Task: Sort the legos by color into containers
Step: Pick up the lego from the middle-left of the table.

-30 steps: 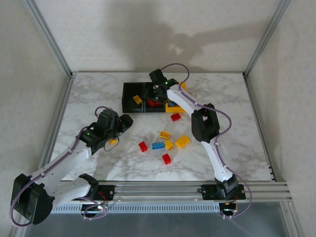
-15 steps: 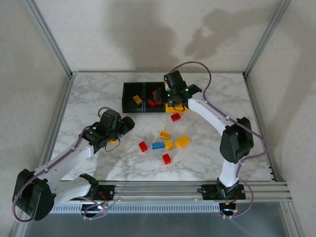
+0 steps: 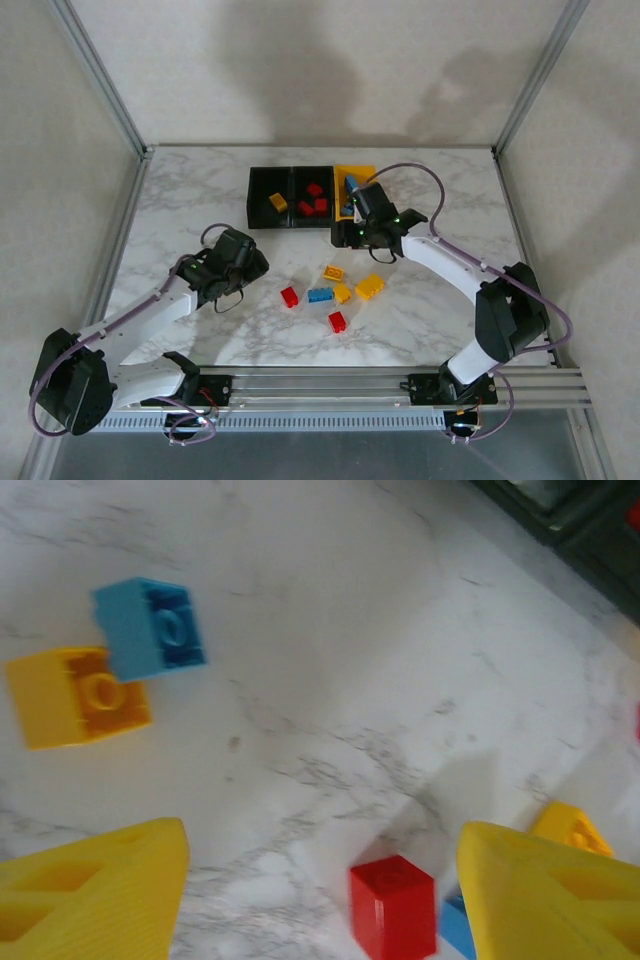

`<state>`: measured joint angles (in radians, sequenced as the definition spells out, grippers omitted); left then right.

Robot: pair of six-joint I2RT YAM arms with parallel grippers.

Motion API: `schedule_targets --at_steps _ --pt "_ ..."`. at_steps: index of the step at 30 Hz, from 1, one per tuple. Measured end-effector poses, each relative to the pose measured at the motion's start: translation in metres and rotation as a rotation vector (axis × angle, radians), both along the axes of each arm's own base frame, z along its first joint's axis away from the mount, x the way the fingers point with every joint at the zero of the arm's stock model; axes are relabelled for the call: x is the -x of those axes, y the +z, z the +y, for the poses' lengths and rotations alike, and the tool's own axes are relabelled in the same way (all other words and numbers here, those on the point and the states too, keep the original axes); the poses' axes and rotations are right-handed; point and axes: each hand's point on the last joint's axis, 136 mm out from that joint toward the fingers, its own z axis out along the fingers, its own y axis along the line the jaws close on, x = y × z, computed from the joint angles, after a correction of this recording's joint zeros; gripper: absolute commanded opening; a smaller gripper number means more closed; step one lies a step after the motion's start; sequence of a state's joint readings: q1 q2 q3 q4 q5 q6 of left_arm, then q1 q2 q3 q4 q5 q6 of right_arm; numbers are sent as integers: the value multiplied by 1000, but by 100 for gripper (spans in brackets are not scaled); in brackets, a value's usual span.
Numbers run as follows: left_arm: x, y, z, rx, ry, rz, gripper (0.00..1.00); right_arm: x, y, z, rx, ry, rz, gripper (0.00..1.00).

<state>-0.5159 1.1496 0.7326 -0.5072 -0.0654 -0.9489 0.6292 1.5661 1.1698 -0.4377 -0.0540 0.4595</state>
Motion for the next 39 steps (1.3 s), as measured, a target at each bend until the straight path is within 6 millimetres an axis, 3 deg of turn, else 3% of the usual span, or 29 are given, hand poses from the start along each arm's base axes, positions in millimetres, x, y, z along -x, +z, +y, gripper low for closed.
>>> schedule_targets --at_steps 5,10,25,31,39 --pt "8 -13 31 -69 99 40 73 -1 4 3 -21 4 -19 56" --pt "21 -42 51 -117 138 117 75 -2 6 6 -39 13 -24 56" --pt "8 -90 67 -209 118 237 68 -3 6 6 -43 10 -26 55" --pt "6 -92 69 -226 94 258 67 -3 6 6 -42 7 -26 55" --pt "4 -92 70 -246 62 283 49 -3 2 6 -40 0 -15 54"
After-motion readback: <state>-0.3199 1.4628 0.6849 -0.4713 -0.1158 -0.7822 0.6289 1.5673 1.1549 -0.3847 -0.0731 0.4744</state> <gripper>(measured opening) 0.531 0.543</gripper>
